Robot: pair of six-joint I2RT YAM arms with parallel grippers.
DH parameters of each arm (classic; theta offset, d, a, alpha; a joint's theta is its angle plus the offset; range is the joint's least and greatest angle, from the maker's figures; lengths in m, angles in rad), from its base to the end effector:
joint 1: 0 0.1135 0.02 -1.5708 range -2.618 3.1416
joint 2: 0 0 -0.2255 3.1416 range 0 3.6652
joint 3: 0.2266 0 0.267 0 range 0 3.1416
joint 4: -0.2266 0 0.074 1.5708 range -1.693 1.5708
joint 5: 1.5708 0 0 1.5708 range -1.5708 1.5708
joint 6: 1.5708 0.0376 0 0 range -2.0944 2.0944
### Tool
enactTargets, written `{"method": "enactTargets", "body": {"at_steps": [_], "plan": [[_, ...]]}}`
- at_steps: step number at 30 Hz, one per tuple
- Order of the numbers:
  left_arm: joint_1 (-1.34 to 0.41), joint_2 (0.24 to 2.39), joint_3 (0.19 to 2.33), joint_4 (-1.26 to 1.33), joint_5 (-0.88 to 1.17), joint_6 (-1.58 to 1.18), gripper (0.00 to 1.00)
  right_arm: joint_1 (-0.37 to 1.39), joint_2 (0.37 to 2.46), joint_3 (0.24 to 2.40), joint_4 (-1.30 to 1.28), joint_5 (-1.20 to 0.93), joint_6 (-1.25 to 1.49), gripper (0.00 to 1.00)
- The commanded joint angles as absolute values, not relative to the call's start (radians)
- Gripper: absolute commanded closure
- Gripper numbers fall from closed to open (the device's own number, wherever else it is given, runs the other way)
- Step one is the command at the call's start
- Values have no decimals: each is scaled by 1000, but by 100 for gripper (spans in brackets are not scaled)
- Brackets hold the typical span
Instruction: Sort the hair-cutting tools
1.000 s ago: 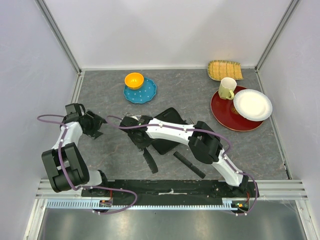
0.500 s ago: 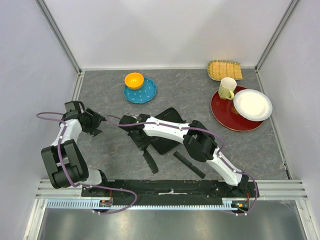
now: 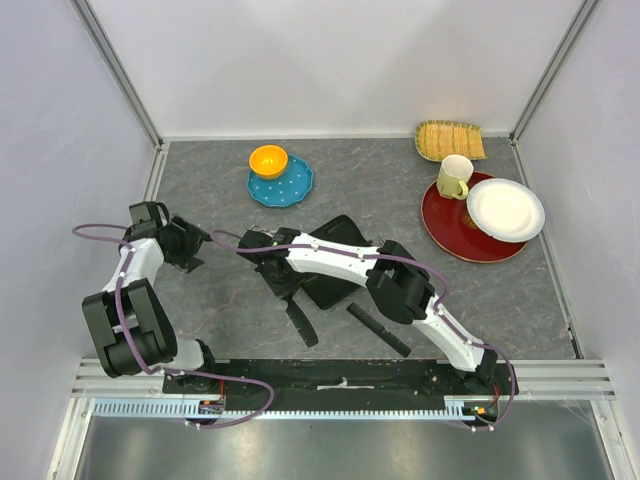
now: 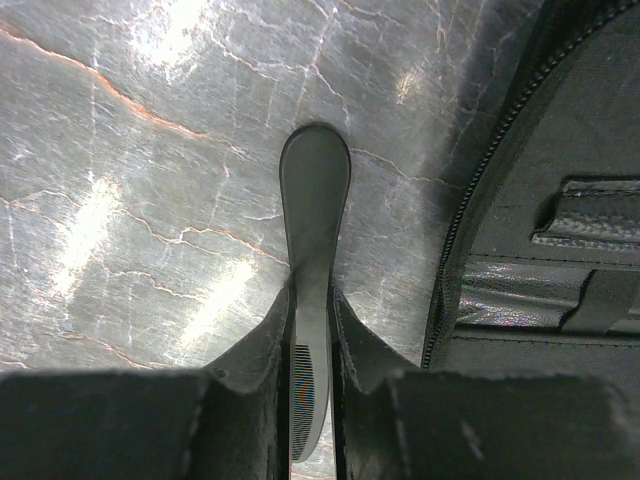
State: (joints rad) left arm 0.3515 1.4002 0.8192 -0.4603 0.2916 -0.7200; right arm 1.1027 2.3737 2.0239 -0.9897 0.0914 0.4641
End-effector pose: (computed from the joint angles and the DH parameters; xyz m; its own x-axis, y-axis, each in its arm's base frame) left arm 0.2738 0.0889 0.1481 -0.4816 -0.8493 -0.2161 -0.6797 0.5177 -0.5196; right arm 0.2164 0.4203 0.1289 -0.7863 -0.5673 -0.2448 -0.5897 0.8073 0.0232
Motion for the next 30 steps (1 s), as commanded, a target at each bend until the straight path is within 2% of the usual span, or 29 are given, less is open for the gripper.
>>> {"method": "enactTargets", "body": {"at_steps": [1, 21, 30], "plan": [[354, 1393, 830, -423, 319, -733, 28, 1101, 2376, 2042, -1002, 126, 460, 85], [353, 1358, 733, -387, 451, -752, 28, 1101, 2283, 2043, -985, 144, 474, 85], [348, 1335, 655, -263, 618, -772, 28, 1098, 2246, 2045, -979, 155, 479, 85]]}}
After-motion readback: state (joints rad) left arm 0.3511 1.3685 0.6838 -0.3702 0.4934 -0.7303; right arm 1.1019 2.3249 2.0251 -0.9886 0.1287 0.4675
